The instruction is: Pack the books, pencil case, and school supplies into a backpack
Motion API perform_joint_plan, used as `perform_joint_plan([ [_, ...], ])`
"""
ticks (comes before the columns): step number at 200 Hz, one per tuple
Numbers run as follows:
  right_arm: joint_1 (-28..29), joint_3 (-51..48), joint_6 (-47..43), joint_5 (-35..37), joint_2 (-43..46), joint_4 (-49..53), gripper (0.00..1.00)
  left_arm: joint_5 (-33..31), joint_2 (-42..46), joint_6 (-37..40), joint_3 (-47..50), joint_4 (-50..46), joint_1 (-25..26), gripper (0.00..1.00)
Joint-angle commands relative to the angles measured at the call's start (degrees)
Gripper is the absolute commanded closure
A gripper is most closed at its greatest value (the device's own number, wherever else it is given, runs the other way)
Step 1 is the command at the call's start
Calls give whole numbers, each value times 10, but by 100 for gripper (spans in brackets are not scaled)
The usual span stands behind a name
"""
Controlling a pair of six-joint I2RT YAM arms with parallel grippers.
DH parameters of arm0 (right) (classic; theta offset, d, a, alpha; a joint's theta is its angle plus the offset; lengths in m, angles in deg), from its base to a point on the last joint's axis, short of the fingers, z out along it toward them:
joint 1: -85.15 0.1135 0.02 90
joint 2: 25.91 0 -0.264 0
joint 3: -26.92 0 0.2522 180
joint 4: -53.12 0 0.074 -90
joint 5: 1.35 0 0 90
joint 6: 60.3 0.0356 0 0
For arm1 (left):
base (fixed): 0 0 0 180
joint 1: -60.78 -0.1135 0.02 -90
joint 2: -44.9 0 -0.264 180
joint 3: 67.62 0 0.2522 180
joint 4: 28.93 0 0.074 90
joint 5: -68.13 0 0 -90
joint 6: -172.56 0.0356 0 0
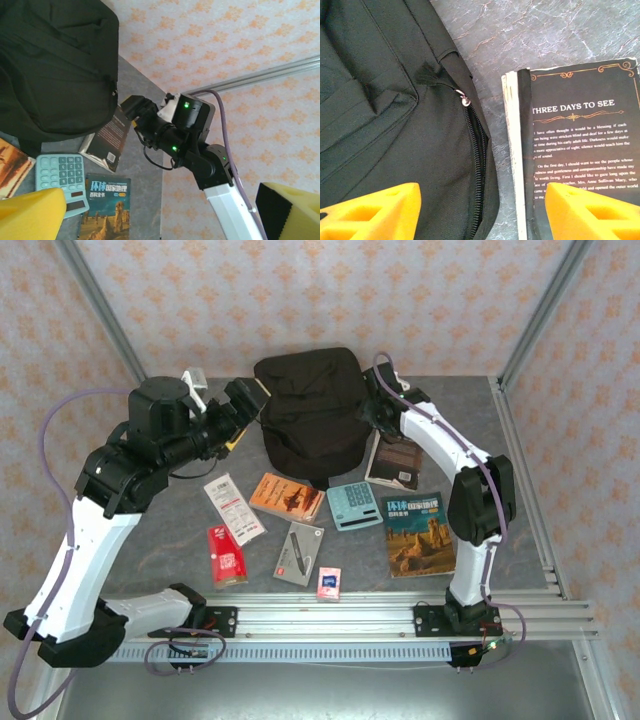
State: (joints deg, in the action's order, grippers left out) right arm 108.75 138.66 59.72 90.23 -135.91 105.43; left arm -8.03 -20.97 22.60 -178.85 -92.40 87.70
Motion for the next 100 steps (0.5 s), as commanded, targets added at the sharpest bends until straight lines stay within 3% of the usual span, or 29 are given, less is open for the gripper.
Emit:
perform_joint_plan([
  [1, 1, -21, -12, 36, 22, 4, 33, -37, 6, 14, -18, -18, 4, 2],
  [45, 0, -54, -21, 23, 61, -13, 33, -84, 13, 53, 41, 15, 1, 1],
  [100, 4, -164, -31, -136, 139, -91, 35, -91, -35, 110, 185, 65, -13, 10],
])
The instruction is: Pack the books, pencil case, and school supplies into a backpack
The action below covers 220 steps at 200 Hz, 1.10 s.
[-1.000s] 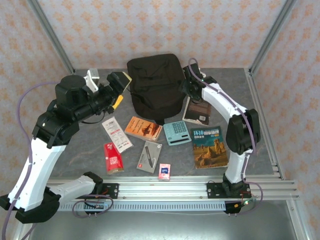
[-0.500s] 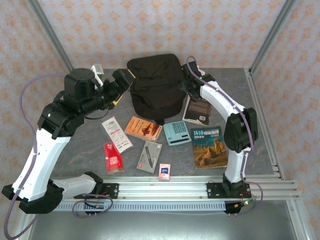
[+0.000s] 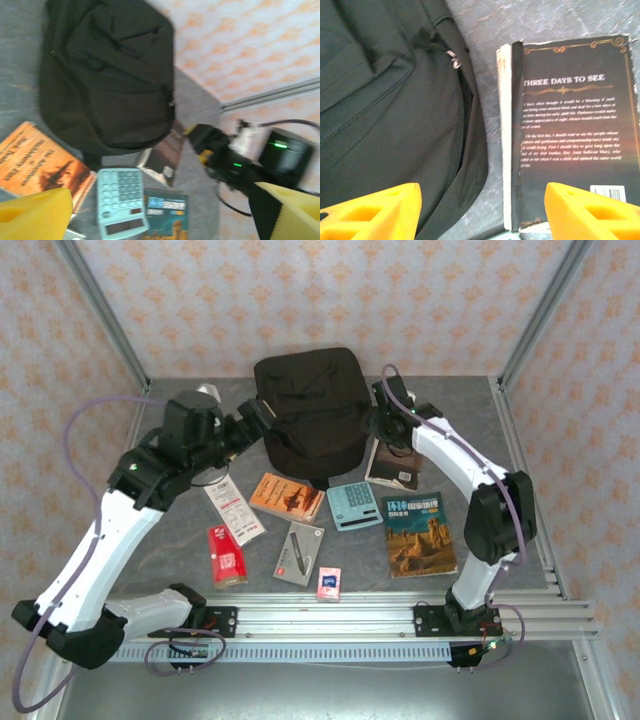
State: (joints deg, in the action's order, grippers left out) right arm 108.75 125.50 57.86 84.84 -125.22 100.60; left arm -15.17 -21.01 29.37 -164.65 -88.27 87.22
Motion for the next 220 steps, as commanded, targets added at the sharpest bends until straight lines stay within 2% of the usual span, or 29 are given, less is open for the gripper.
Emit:
perform_joint_plan([
  [1, 4, -34, -12, -85, 33, -43, 35, -18, -37, 44, 45, 24, -8, 10],
  [20, 15, -66, -16, -141, 44, -66, 35, -4, -77, 57, 65, 35, -13, 11],
  [44, 30, -62, 17, -147, 28, -69, 35, -3, -121, 70, 76, 62, -20, 11],
  [80, 82, -32, 100, -82, -28, -36, 34, 8, -178, 62, 74, 64, -53, 10],
  [123, 86, -14, 168, -81, -88, -95, 37, 12, -256, 70, 26, 54, -62, 13],
  [133, 86, -4, 165, -85, -104, -106, 44, 9, -269, 76, 11, 51, -62, 13],
  [157, 86, 1, 140, -73, -110, -104, 79, -10, -298, 90, -22, 20, -63, 13],
  [177, 84, 0, 80, -37, -95, -65, 99, -19, -316, 104, -31, 3, -63, 13],
  [194, 78, -1, 39, -12, -84, -39, 100, -51, -332, 111, -29, 2, -63, 13],
  [220, 67, -8, 22, -24, -81, -39, 100, -122, -379, 110, -56, -11, -65, 15],
])
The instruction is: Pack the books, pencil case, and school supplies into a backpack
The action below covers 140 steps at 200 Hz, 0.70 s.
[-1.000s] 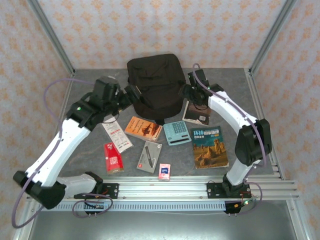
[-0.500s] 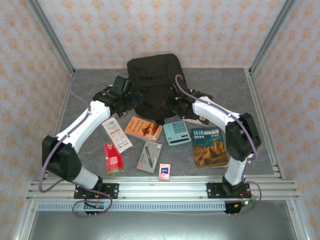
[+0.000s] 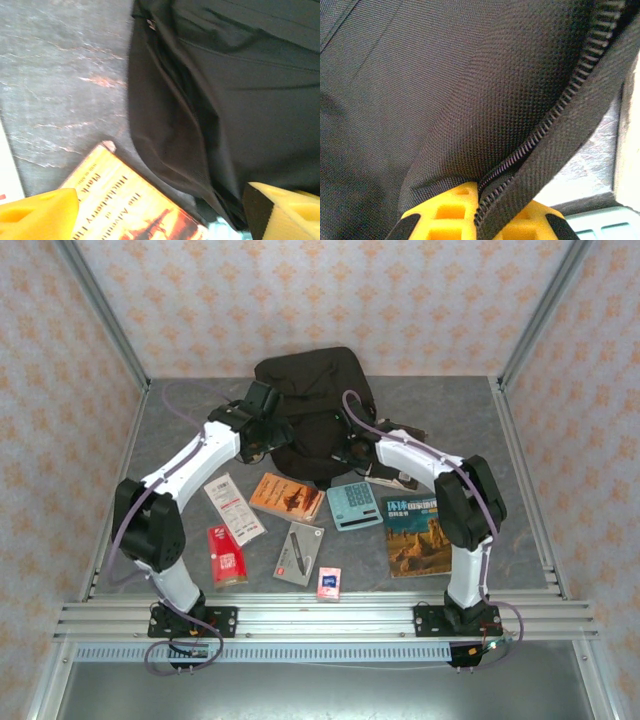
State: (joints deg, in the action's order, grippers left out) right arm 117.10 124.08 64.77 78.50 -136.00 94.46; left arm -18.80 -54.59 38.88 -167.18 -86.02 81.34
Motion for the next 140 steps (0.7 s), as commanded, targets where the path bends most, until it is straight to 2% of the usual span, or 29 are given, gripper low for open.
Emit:
perform_joint_plan([
  [1, -17, 6, -47, 38, 27, 21, 100, -90, -45, 14, -33, -35, -7, 15],
  [34, -17, -3, -45, 35, 33, 9, 100, -172, -121, 3, -105, -61, -7, 16],
  [62, -16, -10, -46, 33, 36, 0, 100, -210, -181, 0, -175, -91, -9, 22],
  [81, -16, -25, -45, 27, 38, -15, 100, -230, -183, -14, -174, -71, -12, 24],
  [101, -15, -49, -51, 14, 47, -35, 100, -215, -164, -4, -163, -42, -17, 24],
  [140, -7, -64, -91, -31, 49, -44, 100, -145, -124, 85, -181, 20, -15, 20],
])
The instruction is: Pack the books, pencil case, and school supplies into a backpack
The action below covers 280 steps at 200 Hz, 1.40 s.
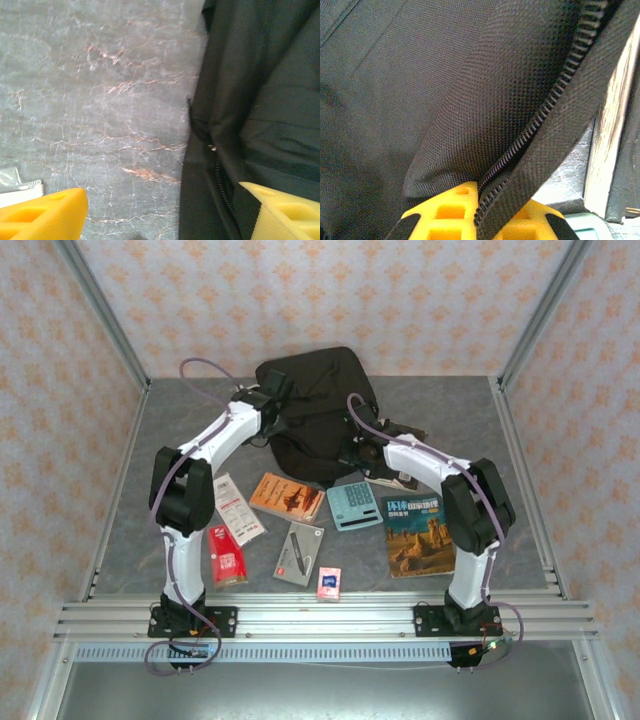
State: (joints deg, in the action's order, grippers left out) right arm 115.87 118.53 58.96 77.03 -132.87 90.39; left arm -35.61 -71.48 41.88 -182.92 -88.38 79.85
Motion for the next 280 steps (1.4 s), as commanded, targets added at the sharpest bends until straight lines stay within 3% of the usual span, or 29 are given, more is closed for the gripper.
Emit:
perform_joint_plan([
  [1, 5, -7, -33, -17, 17, -2, 100, 26, 45, 58, -26, 43, 0, 20],
  [36, 1, -37, -63, 17, 68, 4, 100, 81, -24, 159, -190, -17, 26, 21],
  [60, -12, -41, -96, -3, 91, 17, 100, 87, -107, 249, -342, -88, 67, 23],
  [78, -13, -38, -119, -3, 93, 28, 100, 116, -134, 287, -362, -79, 85, 26],
  [119, -42, -75, -132, -42, 124, 7, 100, 165, -194, 388, -404, -120, 102, 21],
  [184, -64, -82, -129, -94, 128, 0, 100, 91, -217, 480, -362, -99, 111, 16],
  [196, -66, -83, -131, -114, 129, -5, 100, 53, -229, 487, -362, -87, 112, 15],
  [213, -67, -83, -132, -143, 127, -12, 100, 8, -253, 492, -380, -71, 111, 5],
  [236, -67, -81, -130, -169, 120, -15, 100, -46, -310, 489, -457, -73, 109, 5],
  [246, -67, -81, -131, -172, 120, -15, 100, -42, -327, 481, -477, -71, 106, 9],
  [255, -67, -82, -131, -168, 122, -12, 100, -43, -337, 475, -488, -68, 103, 18],
  [280, -67, -92, -130, -144, 135, -15, 100, -29, -343, 467, -504, -67, 93, 70],
])
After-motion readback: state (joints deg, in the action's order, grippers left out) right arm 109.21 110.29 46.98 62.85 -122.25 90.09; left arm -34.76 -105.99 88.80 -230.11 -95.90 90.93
